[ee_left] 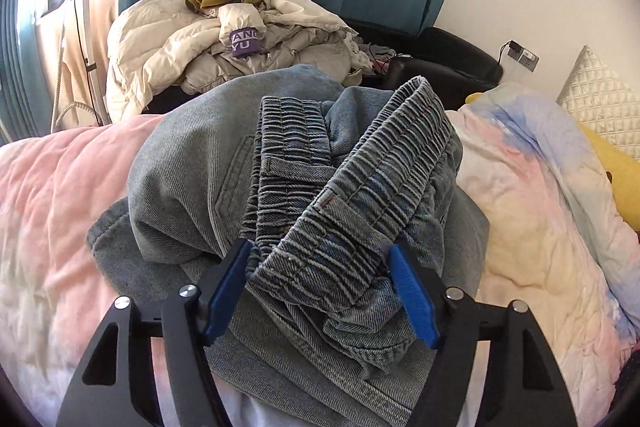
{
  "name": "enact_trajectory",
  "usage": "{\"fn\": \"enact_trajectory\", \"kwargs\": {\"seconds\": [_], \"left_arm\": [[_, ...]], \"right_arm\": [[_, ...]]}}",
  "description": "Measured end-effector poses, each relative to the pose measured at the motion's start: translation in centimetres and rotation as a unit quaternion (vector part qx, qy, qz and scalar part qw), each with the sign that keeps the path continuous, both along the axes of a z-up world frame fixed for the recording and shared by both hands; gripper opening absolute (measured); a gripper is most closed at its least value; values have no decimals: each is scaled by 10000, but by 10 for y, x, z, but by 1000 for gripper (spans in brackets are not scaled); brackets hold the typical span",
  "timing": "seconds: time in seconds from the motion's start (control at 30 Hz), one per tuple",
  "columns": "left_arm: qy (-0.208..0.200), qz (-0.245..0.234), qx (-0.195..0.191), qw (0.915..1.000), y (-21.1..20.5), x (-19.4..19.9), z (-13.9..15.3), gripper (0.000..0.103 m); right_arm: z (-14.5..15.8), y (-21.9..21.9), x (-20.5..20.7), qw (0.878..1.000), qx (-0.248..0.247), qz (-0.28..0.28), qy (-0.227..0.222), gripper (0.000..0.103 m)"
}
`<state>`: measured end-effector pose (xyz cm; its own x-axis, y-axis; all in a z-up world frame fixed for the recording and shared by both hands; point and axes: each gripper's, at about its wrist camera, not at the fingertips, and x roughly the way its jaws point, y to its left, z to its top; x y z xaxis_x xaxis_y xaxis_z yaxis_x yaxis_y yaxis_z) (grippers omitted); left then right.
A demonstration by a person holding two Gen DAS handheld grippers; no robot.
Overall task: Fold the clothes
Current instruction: 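Reach the left tool to the jeans waistband and close on it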
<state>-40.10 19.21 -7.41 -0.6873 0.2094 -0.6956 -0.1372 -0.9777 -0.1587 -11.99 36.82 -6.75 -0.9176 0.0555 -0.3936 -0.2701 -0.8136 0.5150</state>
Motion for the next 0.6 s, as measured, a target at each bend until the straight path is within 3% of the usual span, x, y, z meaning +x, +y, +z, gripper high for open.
{"fn": "enact_trajectory", "kwargs": {"seconds": [0.03,0.07,0.1,0.17,0.4,0.6], "left_arm": [[90,10,-185,9998,3,4,3,58],[180,19,-369,9992,5,8,5,36],[202,12,-440,9988,6,12,9,36],[248,-1,-581,9980,7,19,16,25],[576,-349,-746,9949,10,63,47,9],[697,-591,-506,9945,-7,106,55,8]], "right_arm": [[0,-1,0,10000,16,11,-6,103],[0,-3,-1,10000,43,32,-23,103],[1,-5,-1,10000,72,55,-42,103],[4,-10,-2,9998,186,93,-34,103],[14,-8,7,9995,308,-2,49,103],[15,-4,8,9996,248,79,-51,103]]}}
